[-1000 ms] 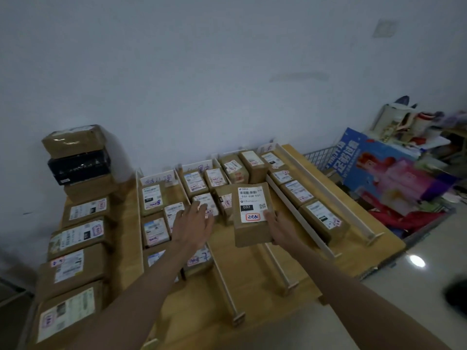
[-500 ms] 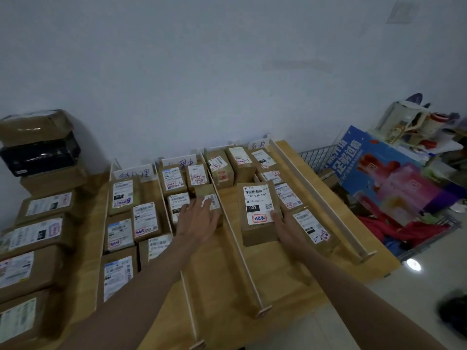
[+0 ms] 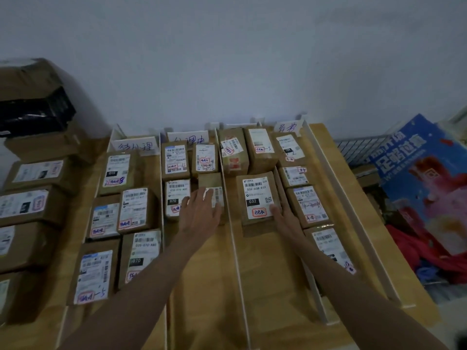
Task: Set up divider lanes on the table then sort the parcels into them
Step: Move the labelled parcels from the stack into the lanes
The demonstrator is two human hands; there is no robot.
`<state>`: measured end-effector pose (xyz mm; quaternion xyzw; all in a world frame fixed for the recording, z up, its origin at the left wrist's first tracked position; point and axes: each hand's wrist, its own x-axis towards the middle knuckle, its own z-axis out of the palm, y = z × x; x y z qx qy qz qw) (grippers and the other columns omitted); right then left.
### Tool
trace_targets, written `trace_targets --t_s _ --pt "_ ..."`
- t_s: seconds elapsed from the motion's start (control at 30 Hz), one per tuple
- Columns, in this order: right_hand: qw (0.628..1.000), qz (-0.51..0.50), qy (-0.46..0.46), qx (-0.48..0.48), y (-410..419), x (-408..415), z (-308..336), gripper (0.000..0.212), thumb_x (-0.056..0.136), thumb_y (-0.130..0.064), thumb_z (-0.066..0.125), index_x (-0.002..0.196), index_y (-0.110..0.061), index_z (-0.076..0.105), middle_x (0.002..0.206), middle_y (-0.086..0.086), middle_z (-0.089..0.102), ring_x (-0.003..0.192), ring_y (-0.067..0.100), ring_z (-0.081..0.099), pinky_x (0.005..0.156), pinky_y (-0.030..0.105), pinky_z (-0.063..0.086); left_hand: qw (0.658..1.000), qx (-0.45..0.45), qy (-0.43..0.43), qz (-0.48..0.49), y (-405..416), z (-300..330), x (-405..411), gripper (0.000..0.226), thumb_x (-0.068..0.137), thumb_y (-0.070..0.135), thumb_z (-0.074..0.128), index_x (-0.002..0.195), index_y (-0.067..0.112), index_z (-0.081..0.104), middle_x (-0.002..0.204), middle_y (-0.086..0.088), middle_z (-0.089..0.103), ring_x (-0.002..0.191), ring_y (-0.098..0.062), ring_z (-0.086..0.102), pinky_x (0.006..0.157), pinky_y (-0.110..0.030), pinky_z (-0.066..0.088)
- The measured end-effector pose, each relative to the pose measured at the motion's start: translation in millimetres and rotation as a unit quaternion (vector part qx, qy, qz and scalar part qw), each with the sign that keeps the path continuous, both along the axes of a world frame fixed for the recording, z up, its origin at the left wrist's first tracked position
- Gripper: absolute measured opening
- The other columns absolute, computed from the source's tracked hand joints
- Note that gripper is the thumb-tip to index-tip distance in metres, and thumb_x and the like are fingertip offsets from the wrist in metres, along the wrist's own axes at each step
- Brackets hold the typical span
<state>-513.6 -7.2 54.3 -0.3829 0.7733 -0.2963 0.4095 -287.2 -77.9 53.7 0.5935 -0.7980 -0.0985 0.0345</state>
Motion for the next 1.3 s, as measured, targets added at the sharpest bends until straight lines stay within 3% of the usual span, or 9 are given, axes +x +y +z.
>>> trace_targets --t_s 0.13,0.23,0.37,0.53,0.77,0.87,0.97,1.1,1.3 --pt "1.0 0.013 -0.003 0.01 -33 -8 -31 0.069 0.09 -0.064 0.045 0.131 -0.01 0.051 0.123 0.007 0.062 0.112 0.024 0.061 0.09 0.039 0.052 1.0 0.009 -0.008 0.02 -11 -13 -2 0.052 0.102 0.043 0.031 0.144 0.017 0.042 0.15 -0.006 0.042 0.136 -0.023 0.041 0.113 -0.045 0.031" --pt "0.999 0.036 0.007 0.015 -49 -10 -40 0.048 0.101 -0.045 0.044 0.133 -0.009 0.05 0.123 0.009 0.062 0.109 0.024 0.061 0.088 0.038 0.051 0.999 0.003 -0.009 0.038 -19 -21 -2 0.049 0.101 0.041 0.034 0.14 0.016 0.047 0.146 -0.005 0.046 0.131 -0.024 0.046 0.111 -0.045 0.034" --pt "0.998 0.054 -0.008 0.012 -62 -13 -51 0.044 0.104 -0.04 0.041 0.135 -0.01 0.049 0.124 0.006 0.062 0.107 0.019 0.06 0.08 0.029 0.048 0.999 0.002 -0.011 0.046 -30 -29 -3 0.051 0.1 0.043 0.031 0.138 0.015 0.048 0.144 -0.007 0.047 0.131 -0.024 0.045 0.111 -0.046 0.036" --pt "0.997 0.069 -0.016 0.022 -83 -13 -71 0.042 0.106 -0.037 0.038 0.137 -0.01 0.046 0.126 0.007 0.062 0.107 0.021 0.061 0.069 0.021 0.044 0.998 0.016 -0.03 0.054 -38 -36 -8 0.054 0.103 0.044 0.028 0.15 0.018 0.033 0.158 -0.005 0.029 0.145 -0.022 0.027 0.118 -0.043 0.022" --pt "0.996 0.07 -0.031 0.039 -100 -10 -89 0.044 0.105 -0.04 0.036 0.14 -0.014 0.045 0.13 0.008 0.06 0.119 0.028 0.057 0.097 0.041 0.047 0.998 0.016 0.002 0.065 -44 -46 -7 0.056 0.104 0.043 0.026 0.155 0.02 0.023 0.164 -0.004 0.015 0.151 -0.021 0.013 0.122 -0.04 0.013" --pt "0.996 0.074 -0.035 0.036 -106 -10 -96 0.044 0.104 -0.042 0.037 0.137 -0.016 0.047 0.128 0.007 0.062 0.115 0.026 0.06 0.098 0.048 0.05 0.998 0.01 0.018 0.067 -45 -47 -5 0.056 0.105 0.043 0.025 0.156 0.02 0.021 0.164 -0.002 0.016 0.151 -0.018 0.011 0.124 -0.038 0.011" --pt "0.995 0.085 -0.023 0.039 -110 -8 -99 0.044 0.104 -0.043 0.036 0.136 -0.016 0.048 0.127 0.004 0.062 0.117 0.025 0.059 0.097 0.046 0.049 0.998 0.012 0.019 0.064 -46 -46 -1 0.058 0.105 0.044 0.024 0.157 0.02 0.018 0.165 -0.001 0.013 0.152 -0.017 0.007 0.124 -0.036 0.007" --pt "0.994 0.093 0.035 0.049 -111 -6 -92 0.042 0.103 -0.038 0.039 0.133 -0.009 0.044 0.125 0.011 0.058 0.112 0.029 0.057 0.091 0.043 0.05 0.999 -0.001 0.004 0.053 -48 -41 4 0.056 0.105 0.043 0.028 0.155 0.019 0.024 0.164 -0.003 0.019 0.151 -0.019 0.014 0.124 -0.037 0.011" --pt "0.936 0.203 0.282 -0.052 -95 -4 -46 0.029 0.101 -0.033 0.043 0.121 -0.013 0.047 0.116 0.007 0.051 0.106 0.025 0.052 0.081 0.037 0.048 0.998 -0.017 0.013 0.059 -40 -12 5 0.055 0.104 0.042 0.031 0.153 0.017 0.031 0.161 -0.006 0.027 0.149 -0.021 0.02 0.123 -0.038 0.015"
